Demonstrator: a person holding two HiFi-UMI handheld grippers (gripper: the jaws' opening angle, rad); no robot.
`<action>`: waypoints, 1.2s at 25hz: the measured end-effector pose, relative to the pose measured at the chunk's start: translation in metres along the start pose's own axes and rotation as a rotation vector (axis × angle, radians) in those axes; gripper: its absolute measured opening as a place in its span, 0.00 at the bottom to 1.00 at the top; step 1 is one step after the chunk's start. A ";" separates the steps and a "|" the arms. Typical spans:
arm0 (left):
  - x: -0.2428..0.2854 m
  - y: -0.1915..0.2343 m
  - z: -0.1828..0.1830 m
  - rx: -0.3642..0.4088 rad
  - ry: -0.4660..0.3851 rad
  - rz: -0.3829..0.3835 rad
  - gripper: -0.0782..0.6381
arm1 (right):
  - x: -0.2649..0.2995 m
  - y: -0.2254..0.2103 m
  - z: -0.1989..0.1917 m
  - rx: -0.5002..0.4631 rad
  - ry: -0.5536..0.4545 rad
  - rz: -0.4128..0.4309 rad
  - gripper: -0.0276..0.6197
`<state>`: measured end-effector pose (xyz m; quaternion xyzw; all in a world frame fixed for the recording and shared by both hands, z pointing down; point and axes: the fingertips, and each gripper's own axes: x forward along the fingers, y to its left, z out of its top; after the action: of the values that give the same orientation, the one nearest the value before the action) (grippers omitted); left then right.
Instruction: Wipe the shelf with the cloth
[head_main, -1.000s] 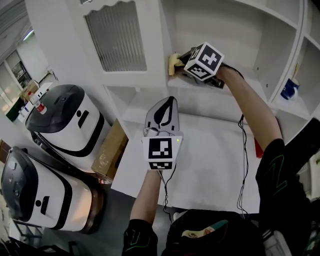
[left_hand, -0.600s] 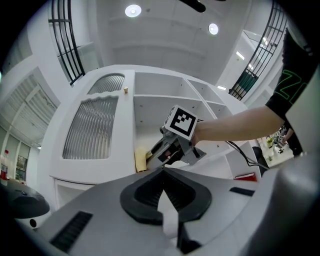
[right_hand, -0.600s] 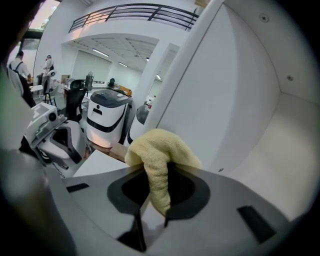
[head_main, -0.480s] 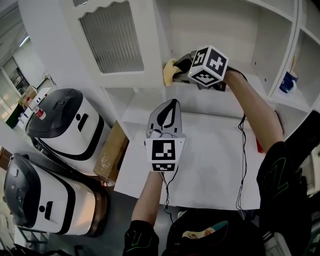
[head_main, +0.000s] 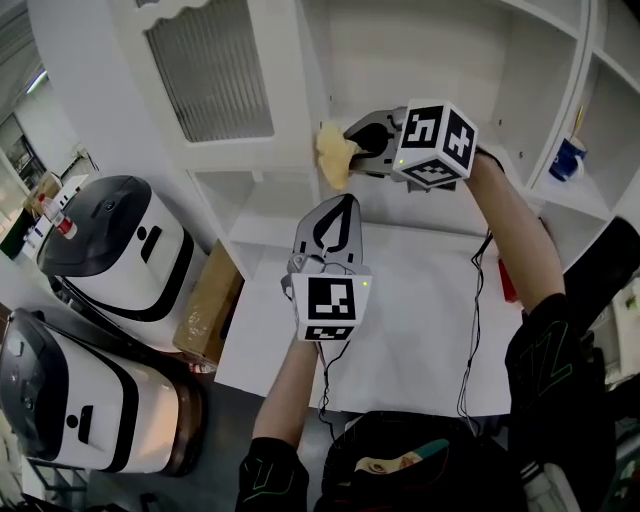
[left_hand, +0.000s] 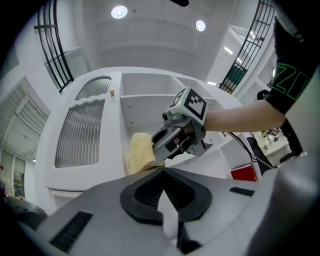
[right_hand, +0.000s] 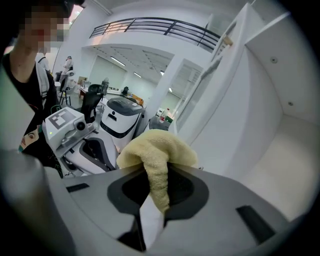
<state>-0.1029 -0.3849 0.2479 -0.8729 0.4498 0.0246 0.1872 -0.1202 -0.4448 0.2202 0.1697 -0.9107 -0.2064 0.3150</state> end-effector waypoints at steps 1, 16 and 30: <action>0.000 -0.001 0.000 -0.006 -0.002 -0.006 0.11 | -0.007 -0.003 0.002 0.000 -0.023 -0.021 0.14; 0.003 -0.011 -0.003 0.016 0.001 -0.029 0.11 | -0.076 -0.104 -0.074 0.035 0.177 -0.450 0.14; 0.000 -0.039 -0.018 -0.076 0.002 -0.093 0.11 | -0.051 -0.077 -0.111 -0.013 0.369 -0.275 0.14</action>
<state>-0.0738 -0.3706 0.2766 -0.8994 0.4078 0.0320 0.1543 0.0033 -0.5177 0.2369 0.3249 -0.8046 -0.2187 0.4464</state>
